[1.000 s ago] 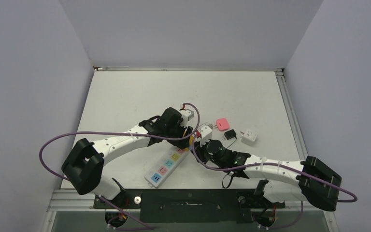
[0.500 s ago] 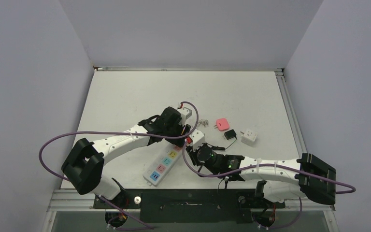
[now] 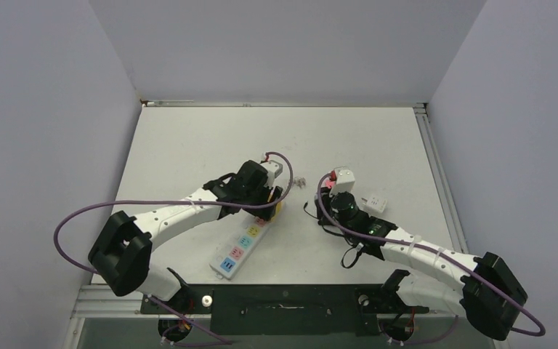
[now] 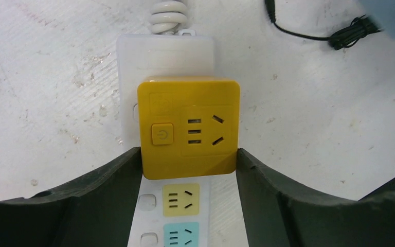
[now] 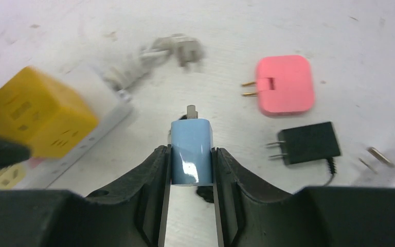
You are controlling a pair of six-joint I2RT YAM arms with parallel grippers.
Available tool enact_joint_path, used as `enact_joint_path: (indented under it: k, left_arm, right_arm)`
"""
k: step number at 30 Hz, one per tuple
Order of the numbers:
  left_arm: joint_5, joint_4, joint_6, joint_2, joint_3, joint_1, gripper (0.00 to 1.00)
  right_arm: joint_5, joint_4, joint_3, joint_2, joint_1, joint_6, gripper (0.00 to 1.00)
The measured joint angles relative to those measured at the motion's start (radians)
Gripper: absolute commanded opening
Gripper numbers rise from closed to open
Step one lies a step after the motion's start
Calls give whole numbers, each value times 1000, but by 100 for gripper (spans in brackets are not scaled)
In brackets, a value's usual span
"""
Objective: Pull the plug off the socket
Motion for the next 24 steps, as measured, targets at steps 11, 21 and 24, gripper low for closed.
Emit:
enact_joint_path:
  k: [11,21,24]
  left_arm:
    - [103,53,3,-216,-115,51,96]
    - [210,105,-46,-212,-119,176,96]
    - [210,99,-55,-193,-119,178,96]
  right_arm:
    - [-21,-154,-16,58,-294,177,18]
    - [-21,-178,-29,87,-335,229,49]
    - [-24,-180,-31,93,-335,233,59]
